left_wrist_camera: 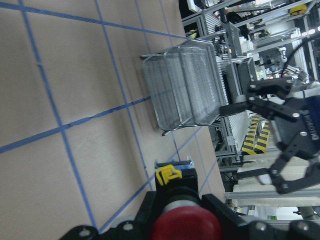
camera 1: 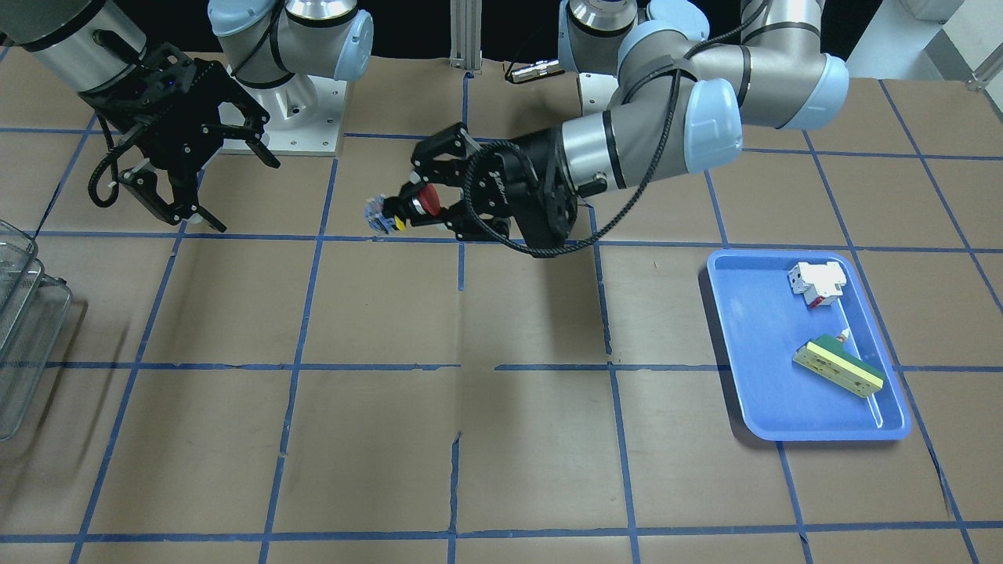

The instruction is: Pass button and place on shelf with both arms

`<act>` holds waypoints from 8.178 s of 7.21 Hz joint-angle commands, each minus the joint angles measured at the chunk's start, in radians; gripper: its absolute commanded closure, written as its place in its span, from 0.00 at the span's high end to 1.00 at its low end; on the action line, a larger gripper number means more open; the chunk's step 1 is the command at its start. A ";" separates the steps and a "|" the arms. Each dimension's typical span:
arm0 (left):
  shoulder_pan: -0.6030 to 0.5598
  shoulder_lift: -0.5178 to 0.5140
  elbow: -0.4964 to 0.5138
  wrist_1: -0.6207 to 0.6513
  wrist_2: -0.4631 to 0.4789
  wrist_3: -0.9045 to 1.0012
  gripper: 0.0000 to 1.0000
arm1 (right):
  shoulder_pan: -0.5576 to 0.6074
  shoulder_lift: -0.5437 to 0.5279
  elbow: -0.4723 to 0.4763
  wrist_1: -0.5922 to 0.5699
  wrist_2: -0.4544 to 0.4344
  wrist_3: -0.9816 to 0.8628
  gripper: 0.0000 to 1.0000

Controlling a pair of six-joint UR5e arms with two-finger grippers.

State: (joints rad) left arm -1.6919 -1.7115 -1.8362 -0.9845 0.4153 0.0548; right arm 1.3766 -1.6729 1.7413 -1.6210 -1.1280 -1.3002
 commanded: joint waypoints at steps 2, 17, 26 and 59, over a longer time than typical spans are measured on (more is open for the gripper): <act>-0.017 0.010 0.002 -0.002 -0.053 -0.059 0.00 | -0.001 -0.040 0.009 0.000 0.047 -0.082 1.00; -0.077 0.021 0.031 -0.011 -0.029 -0.161 0.00 | 0.093 -0.084 0.075 -0.132 0.183 -0.200 1.00; -0.080 0.032 0.037 -0.010 -0.026 -0.233 0.94 | 0.091 -0.088 0.072 -0.117 0.142 -0.200 0.00; 0.037 0.105 0.345 -0.698 1.208 -0.009 1.00 | 0.018 -0.024 -0.088 0.122 -0.424 1.446 1.00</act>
State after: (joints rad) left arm -1.6552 -1.6065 -1.4910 -1.6825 1.6231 0.0460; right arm 1.2634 -1.6732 1.6538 -1.5176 -1.5427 0.0618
